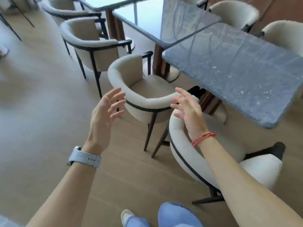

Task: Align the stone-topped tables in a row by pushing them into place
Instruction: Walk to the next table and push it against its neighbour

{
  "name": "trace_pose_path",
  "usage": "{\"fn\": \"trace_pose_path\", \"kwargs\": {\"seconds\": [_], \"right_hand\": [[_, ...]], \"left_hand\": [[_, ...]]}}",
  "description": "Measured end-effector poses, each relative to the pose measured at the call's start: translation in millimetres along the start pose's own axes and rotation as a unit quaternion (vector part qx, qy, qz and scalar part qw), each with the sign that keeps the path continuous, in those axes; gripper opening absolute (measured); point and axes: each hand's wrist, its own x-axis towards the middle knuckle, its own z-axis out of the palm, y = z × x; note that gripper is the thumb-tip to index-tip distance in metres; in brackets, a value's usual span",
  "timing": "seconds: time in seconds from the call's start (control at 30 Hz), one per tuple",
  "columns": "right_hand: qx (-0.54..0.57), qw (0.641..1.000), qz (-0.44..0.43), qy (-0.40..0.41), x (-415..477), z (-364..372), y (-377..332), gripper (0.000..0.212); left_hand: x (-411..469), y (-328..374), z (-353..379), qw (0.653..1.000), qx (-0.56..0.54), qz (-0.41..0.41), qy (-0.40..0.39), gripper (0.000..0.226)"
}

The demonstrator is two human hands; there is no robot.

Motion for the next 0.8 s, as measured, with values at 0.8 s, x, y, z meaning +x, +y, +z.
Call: {"fn": "trace_pose_path", "kwargs": {"seconds": [0.8], "right_hand": [[0.056,0.944,0.028,0.324,151.2,-60.0,1.7,0.041]], "left_hand": [[296.1,-23.8,118.8,0.952,0.018,-0.019,-0.304,0.076]]}}
